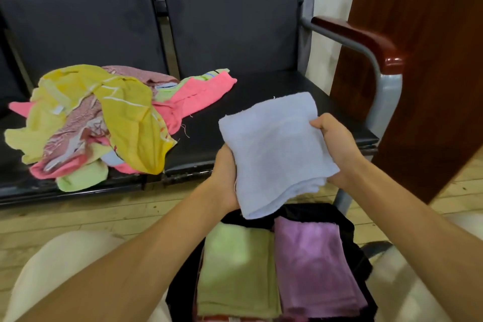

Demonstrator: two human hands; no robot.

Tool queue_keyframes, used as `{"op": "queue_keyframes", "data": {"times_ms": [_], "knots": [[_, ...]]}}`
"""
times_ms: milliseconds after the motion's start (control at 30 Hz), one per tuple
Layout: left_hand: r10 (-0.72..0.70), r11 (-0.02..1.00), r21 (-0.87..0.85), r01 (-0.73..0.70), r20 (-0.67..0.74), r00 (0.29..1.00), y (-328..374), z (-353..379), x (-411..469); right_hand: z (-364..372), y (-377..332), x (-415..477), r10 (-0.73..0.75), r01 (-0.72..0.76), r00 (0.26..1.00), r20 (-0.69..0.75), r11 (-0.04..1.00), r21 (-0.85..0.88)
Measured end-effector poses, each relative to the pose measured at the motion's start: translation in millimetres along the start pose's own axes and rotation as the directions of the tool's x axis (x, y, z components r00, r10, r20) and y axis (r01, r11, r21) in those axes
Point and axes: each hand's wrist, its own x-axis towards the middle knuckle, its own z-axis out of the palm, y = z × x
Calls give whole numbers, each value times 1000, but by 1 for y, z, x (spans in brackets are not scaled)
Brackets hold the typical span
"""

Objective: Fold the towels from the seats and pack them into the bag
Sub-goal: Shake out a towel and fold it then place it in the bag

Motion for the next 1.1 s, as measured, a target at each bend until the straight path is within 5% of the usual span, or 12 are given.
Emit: {"op": "queue_keyframes", "data": {"times_ms": [100,200,300,400,500,800,1100], "knots": [[-47,999,10,46,45,998,4,-12,-13,-7,6,-5,15,-18,998,-65,998,-60],[-2,968,251,-9,47,999,2,-24,-16,-14,24,-11,7,-38,990,-138,974,-223],[96,853,515,-86,7,995,-11,-40,-16,-21,57,-16,-168,128,986,-12,791,-599],[192,559,812,-169,72,979,-23,-62,-14,-18,96,-22,-194,180,979,67,650,-738],[202,262,954,-144,91,975,-32,-90,-1,-8,137,-28,-127,101,992,23,660,-745],[77,265,956,125,-151,986,-108,-161,32,2,241,-35,85,-135,991,-106,681,-720],[111,235,948,213,-244,963,-143,-203,50,-15,288,-22,212,-135,977,-6,600,-788]]}}
